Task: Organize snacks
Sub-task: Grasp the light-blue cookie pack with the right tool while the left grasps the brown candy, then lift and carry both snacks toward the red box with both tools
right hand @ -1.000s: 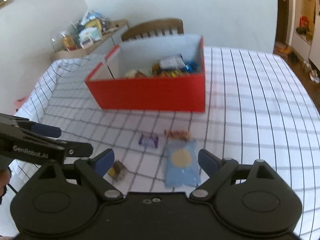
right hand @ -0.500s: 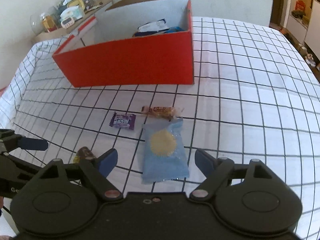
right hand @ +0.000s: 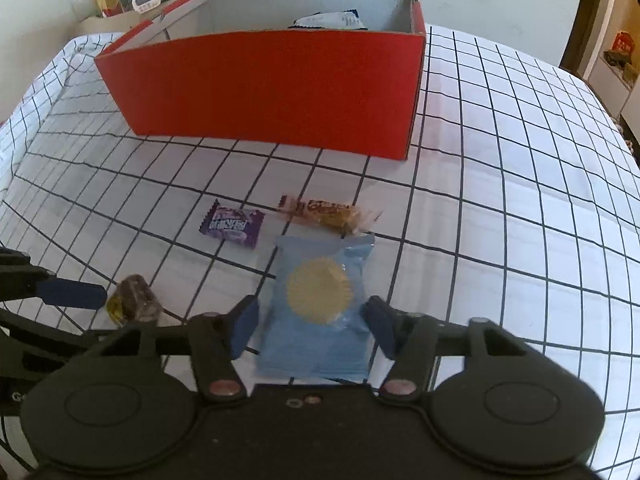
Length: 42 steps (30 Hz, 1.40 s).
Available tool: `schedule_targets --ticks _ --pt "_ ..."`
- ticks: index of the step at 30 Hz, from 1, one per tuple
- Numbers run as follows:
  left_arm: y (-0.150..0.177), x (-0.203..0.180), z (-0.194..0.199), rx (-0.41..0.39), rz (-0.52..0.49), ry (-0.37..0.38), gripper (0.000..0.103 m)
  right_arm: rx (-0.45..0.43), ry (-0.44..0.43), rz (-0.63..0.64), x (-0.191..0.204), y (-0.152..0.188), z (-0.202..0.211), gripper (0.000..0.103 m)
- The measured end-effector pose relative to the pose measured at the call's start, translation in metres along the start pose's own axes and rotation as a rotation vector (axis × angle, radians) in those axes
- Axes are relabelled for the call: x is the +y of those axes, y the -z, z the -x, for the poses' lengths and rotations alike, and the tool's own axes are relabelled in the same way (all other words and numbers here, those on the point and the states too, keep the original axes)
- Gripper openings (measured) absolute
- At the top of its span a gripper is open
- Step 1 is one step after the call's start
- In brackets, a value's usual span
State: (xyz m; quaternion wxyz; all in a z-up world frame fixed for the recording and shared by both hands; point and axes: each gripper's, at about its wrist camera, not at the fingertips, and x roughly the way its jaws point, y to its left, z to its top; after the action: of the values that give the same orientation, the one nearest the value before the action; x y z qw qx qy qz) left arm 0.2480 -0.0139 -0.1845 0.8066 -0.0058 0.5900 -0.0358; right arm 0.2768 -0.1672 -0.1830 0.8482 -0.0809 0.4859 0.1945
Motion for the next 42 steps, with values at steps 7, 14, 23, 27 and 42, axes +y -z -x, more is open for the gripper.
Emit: schedule_targets --ticks 7,14,23,27,42 --pt "-0.001 -0.001 0.0 -0.007 0.004 0.014 0.032 -0.013 -0.019 -0.016 -0.005 0.001 0.002 0.043" --pt "0.0 0.005 0.005 -0.018 0.032 0.026 0.031 -0.028 -0.041 -0.056 -0.006 0.004 0.012 0.04" --pt "-0.001 0.014 0.034 -0.082 0.073 0.026 0.031 -0.079 -0.067 -0.074 -0.004 0.0 0.044 0.04" --pt "-0.005 0.016 0.051 -0.119 0.084 0.011 0.031 -0.11 -0.081 -0.075 -0.002 -0.005 0.061 0.041" --pt "-0.033 0.033 0.106 -0.21 0.141 0.008 0.031 -0.203 -0.107 -0.066 0.009 -0.035 0.103 0.041"
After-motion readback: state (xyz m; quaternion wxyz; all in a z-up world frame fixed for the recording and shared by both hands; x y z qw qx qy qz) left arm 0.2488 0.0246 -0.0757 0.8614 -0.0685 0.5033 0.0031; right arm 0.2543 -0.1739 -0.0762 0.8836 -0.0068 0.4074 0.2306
